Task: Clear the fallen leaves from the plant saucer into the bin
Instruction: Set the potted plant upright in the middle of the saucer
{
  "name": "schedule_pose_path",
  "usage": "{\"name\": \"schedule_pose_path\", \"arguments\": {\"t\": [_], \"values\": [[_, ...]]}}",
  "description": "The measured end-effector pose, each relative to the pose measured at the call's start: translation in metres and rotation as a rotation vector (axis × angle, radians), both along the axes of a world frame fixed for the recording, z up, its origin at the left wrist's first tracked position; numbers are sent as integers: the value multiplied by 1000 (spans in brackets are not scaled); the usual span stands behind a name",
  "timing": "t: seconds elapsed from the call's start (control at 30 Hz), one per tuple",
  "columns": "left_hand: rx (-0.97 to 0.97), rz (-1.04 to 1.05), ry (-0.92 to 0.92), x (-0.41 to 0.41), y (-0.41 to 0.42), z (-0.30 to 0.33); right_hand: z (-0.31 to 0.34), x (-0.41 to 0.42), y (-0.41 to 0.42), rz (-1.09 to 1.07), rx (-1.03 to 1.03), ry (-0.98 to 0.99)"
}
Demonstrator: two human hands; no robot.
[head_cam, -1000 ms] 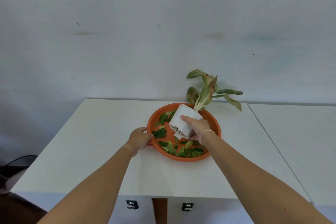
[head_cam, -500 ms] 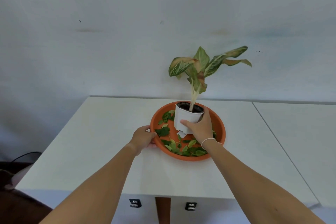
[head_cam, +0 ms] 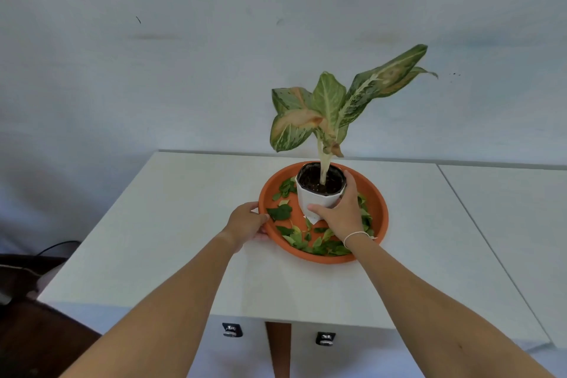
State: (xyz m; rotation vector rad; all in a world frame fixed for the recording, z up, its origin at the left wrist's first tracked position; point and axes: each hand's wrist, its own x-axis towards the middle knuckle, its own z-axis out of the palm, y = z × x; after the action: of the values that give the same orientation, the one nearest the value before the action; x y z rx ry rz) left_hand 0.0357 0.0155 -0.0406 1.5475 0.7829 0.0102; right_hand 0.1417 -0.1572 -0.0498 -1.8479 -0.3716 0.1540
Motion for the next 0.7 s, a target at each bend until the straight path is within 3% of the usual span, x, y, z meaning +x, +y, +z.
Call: {"name": "schedule_pose_path", "arguments": {"t": [0.7], "values": [[-117, 43, -13, -3, -4, 4, 2, -3, -8, 65, -91, -12]]}}
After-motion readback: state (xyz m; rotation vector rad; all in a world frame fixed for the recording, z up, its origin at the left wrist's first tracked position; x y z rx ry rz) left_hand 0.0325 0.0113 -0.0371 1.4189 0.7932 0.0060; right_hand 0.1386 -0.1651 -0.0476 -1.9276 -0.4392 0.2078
